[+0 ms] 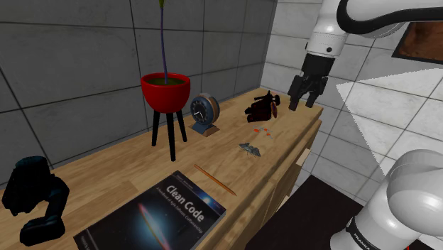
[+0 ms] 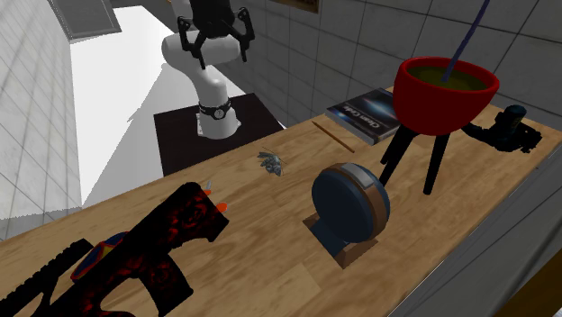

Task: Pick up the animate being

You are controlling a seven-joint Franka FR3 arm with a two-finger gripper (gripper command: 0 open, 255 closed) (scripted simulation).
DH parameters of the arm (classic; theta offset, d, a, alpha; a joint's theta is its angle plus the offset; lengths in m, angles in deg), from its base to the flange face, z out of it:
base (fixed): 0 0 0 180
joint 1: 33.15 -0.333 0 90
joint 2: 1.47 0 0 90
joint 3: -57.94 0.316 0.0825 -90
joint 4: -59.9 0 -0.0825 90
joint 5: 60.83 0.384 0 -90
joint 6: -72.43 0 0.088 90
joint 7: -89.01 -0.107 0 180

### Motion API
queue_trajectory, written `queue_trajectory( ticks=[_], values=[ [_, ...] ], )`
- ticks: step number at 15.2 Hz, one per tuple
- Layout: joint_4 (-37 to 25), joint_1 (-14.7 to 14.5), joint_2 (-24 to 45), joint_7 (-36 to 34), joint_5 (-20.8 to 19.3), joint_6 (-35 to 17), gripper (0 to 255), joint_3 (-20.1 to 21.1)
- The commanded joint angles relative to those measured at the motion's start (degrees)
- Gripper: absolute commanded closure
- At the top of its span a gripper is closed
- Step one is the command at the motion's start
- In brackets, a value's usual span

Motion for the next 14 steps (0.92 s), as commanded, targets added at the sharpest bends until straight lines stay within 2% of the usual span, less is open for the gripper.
queue_trajectory(
  ticks=[1,8,14],
  values=[
    [0.0,0.0,0.0,0.0,0.0,0.0,0,0.0],
    [3.19,-1.05,11.11,-3.43,1.6,-12.67,0,2.69],
    [2.79,-1.87,23.19,-6.26,2.5,-22.94,0,4.71]
  ],
)
